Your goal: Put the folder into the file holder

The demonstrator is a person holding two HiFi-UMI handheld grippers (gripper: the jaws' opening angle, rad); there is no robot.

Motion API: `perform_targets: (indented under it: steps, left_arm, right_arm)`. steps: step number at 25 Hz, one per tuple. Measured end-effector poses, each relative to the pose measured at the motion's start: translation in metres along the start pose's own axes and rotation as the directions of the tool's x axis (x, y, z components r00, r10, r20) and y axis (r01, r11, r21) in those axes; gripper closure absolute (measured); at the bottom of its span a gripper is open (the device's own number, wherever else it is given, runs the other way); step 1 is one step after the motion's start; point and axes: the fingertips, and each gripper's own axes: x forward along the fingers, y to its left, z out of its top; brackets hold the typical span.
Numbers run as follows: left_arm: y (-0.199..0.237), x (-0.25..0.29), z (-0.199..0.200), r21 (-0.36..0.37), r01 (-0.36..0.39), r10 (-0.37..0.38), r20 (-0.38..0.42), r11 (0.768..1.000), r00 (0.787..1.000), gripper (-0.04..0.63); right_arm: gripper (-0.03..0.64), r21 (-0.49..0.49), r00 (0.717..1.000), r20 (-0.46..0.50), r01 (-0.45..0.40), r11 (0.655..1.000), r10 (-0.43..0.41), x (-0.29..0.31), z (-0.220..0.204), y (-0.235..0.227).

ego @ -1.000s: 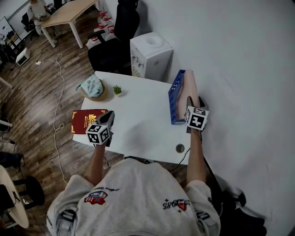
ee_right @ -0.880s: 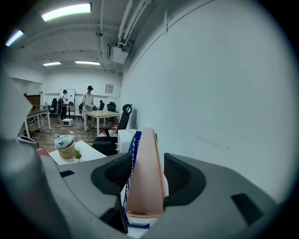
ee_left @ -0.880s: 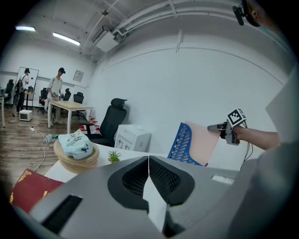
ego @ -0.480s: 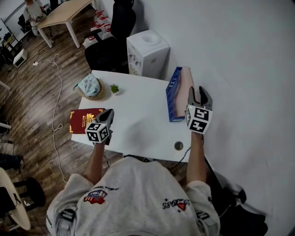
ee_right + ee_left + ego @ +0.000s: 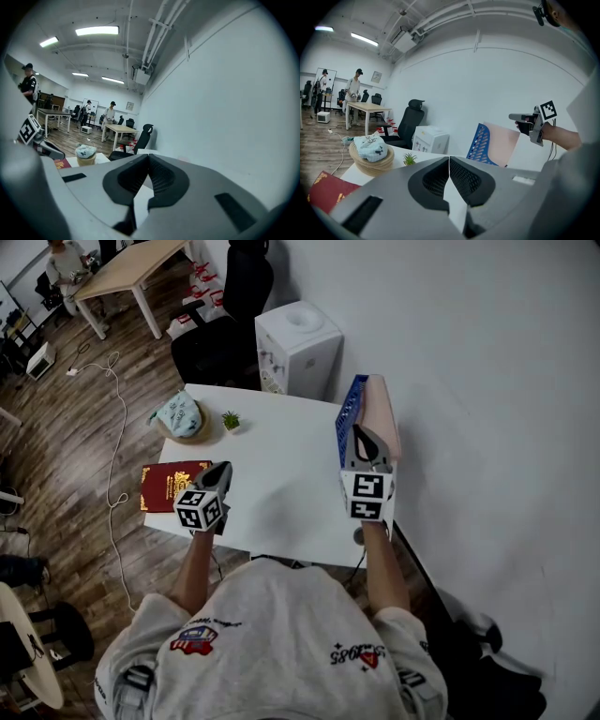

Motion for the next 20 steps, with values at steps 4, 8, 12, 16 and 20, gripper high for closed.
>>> perform_targets:
  steps: [4,8,12,16,20]
  left_arm:
    - [-0.002,-0.001,0.004,0.006,-0.006,0.006,0.012,1.000,1.000,0.588]
    - [-0.005,0.000,0.003,0.011,-0.004,0.004,0.009,1.000,1.000,0.587]
    - [-0.008,0.003,0.001,0.025,-0.001,0.001,0.001,1.000,1.000,0.588]
    - [-0.013,0.006,0.001,0.036,0.005,-0.005,-0.003,0.999,1.000,0.587]
    - [-0.015,0.006,0.001,0.039,0.013,-0.013,-0.005,0.999,1.000,0.587]
  right_arm:
    - [0.609,0.085,0.996,-0.057,-0.066,0.994,0.071,0.005,-0.035,0.022]
    - [0.611,0.156,0.988,-0.107,-0.092,0.983,0.109,0.005,-0.070,0.040]
    - [0.611,0.244,0.981,-0.122,-0.115,0.963,0.148,0.001,-0.096,0.054]
    - [0.614,0.381,0.984,-0.067,-0.130,0.916,0.167,-0.005,-0.106,0.055]
    - [0.615,0.390,0.990,-0.013,-0.124,0.913,0.140,-0.014,-0.101,0.050]
